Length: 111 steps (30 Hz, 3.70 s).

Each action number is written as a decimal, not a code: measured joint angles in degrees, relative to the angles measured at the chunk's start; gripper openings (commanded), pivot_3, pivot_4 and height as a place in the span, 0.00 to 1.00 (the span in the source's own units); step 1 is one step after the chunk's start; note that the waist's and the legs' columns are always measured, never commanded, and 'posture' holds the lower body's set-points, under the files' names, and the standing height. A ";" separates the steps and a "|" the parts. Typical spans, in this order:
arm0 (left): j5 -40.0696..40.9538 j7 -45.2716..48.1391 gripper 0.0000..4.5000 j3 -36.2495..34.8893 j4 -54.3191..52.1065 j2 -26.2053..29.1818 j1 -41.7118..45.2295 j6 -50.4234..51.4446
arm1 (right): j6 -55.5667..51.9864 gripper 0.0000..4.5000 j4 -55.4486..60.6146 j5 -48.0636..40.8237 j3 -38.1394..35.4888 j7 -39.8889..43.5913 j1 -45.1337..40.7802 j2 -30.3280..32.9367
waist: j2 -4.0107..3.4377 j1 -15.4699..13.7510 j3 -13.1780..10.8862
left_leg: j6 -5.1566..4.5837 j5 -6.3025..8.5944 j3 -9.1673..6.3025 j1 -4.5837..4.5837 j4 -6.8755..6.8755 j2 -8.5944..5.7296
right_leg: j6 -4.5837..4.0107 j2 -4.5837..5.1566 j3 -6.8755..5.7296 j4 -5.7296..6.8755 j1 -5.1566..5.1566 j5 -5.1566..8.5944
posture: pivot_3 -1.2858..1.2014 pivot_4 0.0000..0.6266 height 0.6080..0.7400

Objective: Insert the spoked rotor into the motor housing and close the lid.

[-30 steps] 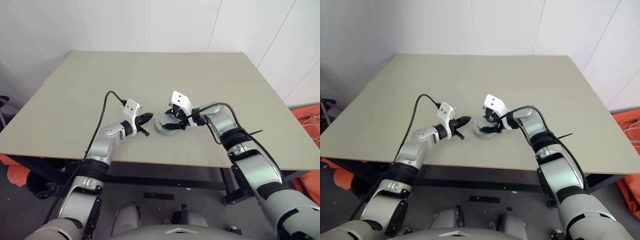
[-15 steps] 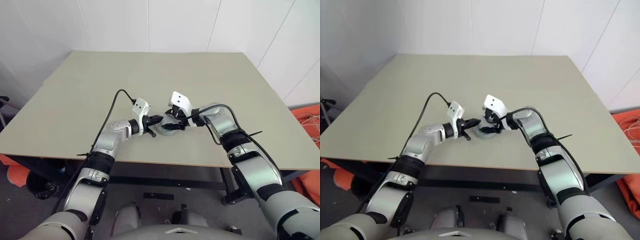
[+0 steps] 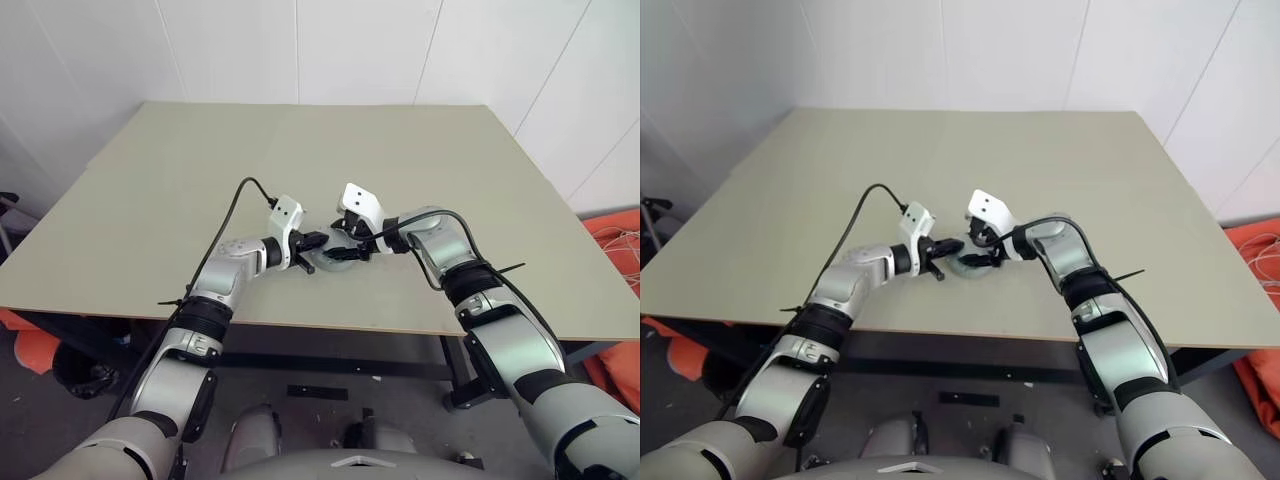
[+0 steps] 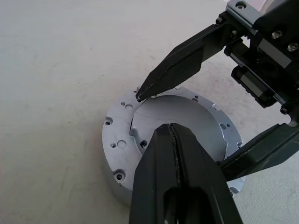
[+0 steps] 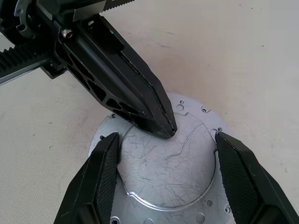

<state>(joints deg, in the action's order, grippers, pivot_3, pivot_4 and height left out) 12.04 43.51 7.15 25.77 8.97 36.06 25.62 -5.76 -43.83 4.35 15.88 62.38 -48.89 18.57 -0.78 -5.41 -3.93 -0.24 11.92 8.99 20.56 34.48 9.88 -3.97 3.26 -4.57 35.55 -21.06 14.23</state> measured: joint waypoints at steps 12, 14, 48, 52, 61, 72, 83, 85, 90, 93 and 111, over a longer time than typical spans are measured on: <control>-0.63 0.24 0.00 1.09 -1.26 -0.32 -0.01 0.50 | -1.02 0.99 1.67 -0.07 0.11 1.15 0.51 0.17 | 0.00 -0.15 0.00 | 0.00 0.00 0.02 0.01 -0.14 -0.03 | 0.00 0.01 0.00 -0.13 0.01 0.00 | 0.52 0.00 1.00; -0.67 0.18 0.00 1.14 -1.27 -0.50 -0.01 0.48 | -1.03 0.99 1.74 -0.07 0.10 1.26 0.52 0.38 | 0.00 -0.15 0.00 | 0.00 0.00 0.02 0.02 -0.14 -0.04 | 0.00 0.01 0.00 -0.14 0.00 0.00 | 0.52 0.00 1.00; -0.64 -0.26 0.00 1.19 -2.01 -1.40 -0.13 0.45 | -49.87 0.99 17.60 -15.60 -14.23 -8.23 0.37 7.00 | -0.05 -0.70 -0.03 | 0.00 -0.16 0.01 0.37 -0.15 -0.06 | 0.01 0.03 -0.03 -0.21 -0.25 0.00 | 0.52 0.00 1.00; -0.64 -0.26 0.00 1.16 -2.00 -1.62 -0.16 0.44 | -61.72 0.99 17.72 -19.40 -16.73 -10.79 -4.41 6.09 | -0.06 -0.86 -0.03 | 0.16 -0.12 0.01 0.37 -0.16 -0.05 | 0.01 0.03 -0.03 -0.21 -0.25 0.00 | 0.52 0.00 1.00; -0.62 -0.26 0.00 1.16 -2.00 -1.94 -0.23 0.43 | -74.41 0.99 17.80 -23.66 -14.85 -12.16 -5.93 7.13 | -0.06 -1.96 -0.03 | 0.25 -0.16 0.02 0.37 -0.23 -0.06 | 0.01 0.03 -0.03 -0.24 -0.27 0.00 | 0.52 0.00 1.00; -0.62 -0.27 0.00 1.13 -2.09 -1.93 -0.47 0.53 | -76.96 0.99 14.72 -25.10 -14.60 -15.22 -3.79 5.78 | -0.06 -2.02 -0.03 | 0.33 -0.21 0.02 0.32 -0.25 -0.06 | 0.02 0.02 -0.03 -0.23 -0.25 -0.01 | 0.52 0.00 1.00; -0.62 -0.30 0.00 1.04 -2.67 -1.80 -0.76 1.02 | -77.64 0.99 10.61 -26.23 -19.26 -19.36 -2.08 2.25 | -0.06 -1.93 -0.03 | 0.40 -0.25 0.01 0.28 -0.26 -0.06 | 0.02 0.02 -0.02 -0.19 -0.24 -0.01 | 0.52 0.00 1.00; -0.62 -0.30 0.00 1.00 -2.67 -1.74 -0.76 1.08 | -77.64 0.99 10.30 -26.36 -20.26 -20.08 -2.05 1.83 | -0.06 -1.87 -0.03 | 0.43 -0.26 0.02 0.25 -0.27 -0.05 | 0.02 0.02 -0.02 -0.17 -0.24 -0.01 | 0.52 0.00 1.00; -0.63 -0.30 0.00 0.99 -2.67 -1.68 -0.76 1.10 | -77.60 0.99 8.18 -27.00 -24.58 -21.87 -2.00 0.59 | -0.06 -1.74 -0.03 | 0.50 -0.30 0.02 0.18 -0.28 -0.04 | 0.02 0.01 -0.02 -0.13 -0.22 0.00 | 0.52 0.00 1.00; -0.63 -0.29 0.00 0.99 -2.69 -1.62 -0.76 1.14 | -77.45 0.99 6.15 -27.53 -28.85 -22.90 -1.79 -0.32 | -0.06 -1.71 -0.03 | 0.51 -0.31 0.02 0.17 -0.29 -0.04 | 0.02 0.01 -0.02 -0.12 -0.23 0.00 | 0.52 0.00 1.00; -0.59 -0.23 0.00 0.56 -3.55 -1.13 -0.75 1.29 | -79.06 0.58 6.80 -30.69 -39.16 -26.16 0.66 -3.09 | -0.07 -1.72 -0.03 | 0.52 -0.32 0.04 0.20 -0.32 -0.03 | 0.01 0.01 -0.02 -0.11 -0.31 0.00 | 0.52 0.00 1.00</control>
<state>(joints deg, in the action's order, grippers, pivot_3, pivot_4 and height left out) 11.45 43.29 7.72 22.21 7.84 35.31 26.90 -84.82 -37.03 -26.34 -23.28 36.22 -48.23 15.48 -0.84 -7.13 -3.96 0.29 11.60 9.03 20.77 34.16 9.85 -3.96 3.26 -4.59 35.44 -21.37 14.23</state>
